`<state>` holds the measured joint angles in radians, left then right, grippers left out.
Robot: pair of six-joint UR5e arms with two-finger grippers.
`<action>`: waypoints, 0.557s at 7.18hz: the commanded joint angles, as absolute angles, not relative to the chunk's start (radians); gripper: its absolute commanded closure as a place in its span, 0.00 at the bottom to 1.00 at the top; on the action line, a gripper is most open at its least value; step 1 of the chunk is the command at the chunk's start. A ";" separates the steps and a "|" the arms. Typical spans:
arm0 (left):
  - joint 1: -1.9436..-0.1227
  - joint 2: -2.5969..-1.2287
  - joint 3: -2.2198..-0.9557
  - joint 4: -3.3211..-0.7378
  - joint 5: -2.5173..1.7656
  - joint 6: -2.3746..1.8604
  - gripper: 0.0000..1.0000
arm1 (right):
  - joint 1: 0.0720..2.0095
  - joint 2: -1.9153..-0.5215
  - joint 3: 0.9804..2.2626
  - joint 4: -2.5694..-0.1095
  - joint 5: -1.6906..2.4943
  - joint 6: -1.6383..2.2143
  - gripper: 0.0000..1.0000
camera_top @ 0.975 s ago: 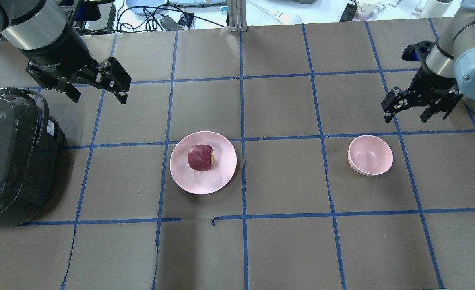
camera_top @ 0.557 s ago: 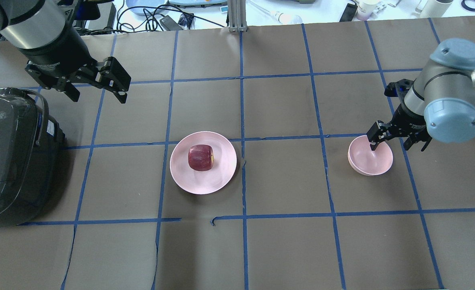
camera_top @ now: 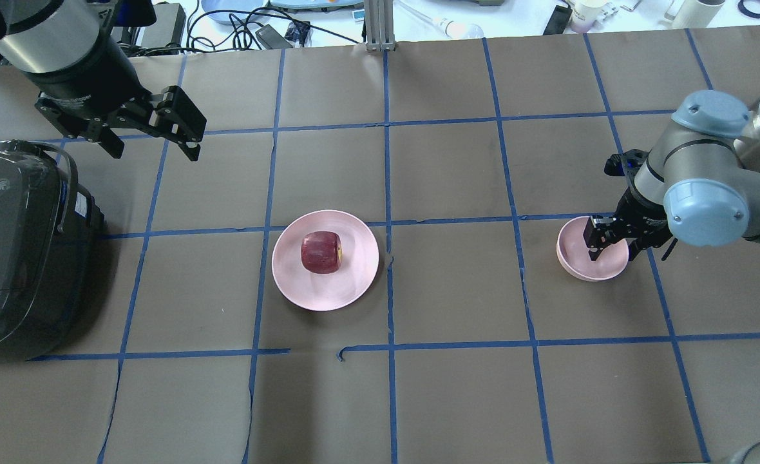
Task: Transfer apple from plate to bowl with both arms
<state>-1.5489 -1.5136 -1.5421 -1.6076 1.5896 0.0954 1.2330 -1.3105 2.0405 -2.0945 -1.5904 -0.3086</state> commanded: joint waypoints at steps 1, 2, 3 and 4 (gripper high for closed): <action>-1.554 -1.546 -1.535 -1.608 1.582 0.086 0.00 | 1.232 -1.310 2.037 -2.092 -1.592 -0.307 1.00; -1.601 -1.584 -1.555 -1.603 1.539 0.062 0.00 | 1.232 -1.322 2.033 -2.086 -1.592 -0.304 1.00; -1.673 -1.616 -1.615 -1.573 1.531 -0.051 0.00 | 1.232 -1.322 2.002 -2.076 -1.586 -0.302 1.00; -1.757 -1.646 -1.700 -1.416 1.531 -0.145 0.00 | 1.239 -1.325 1.970 -2.015 -1.521 -0.292 1.00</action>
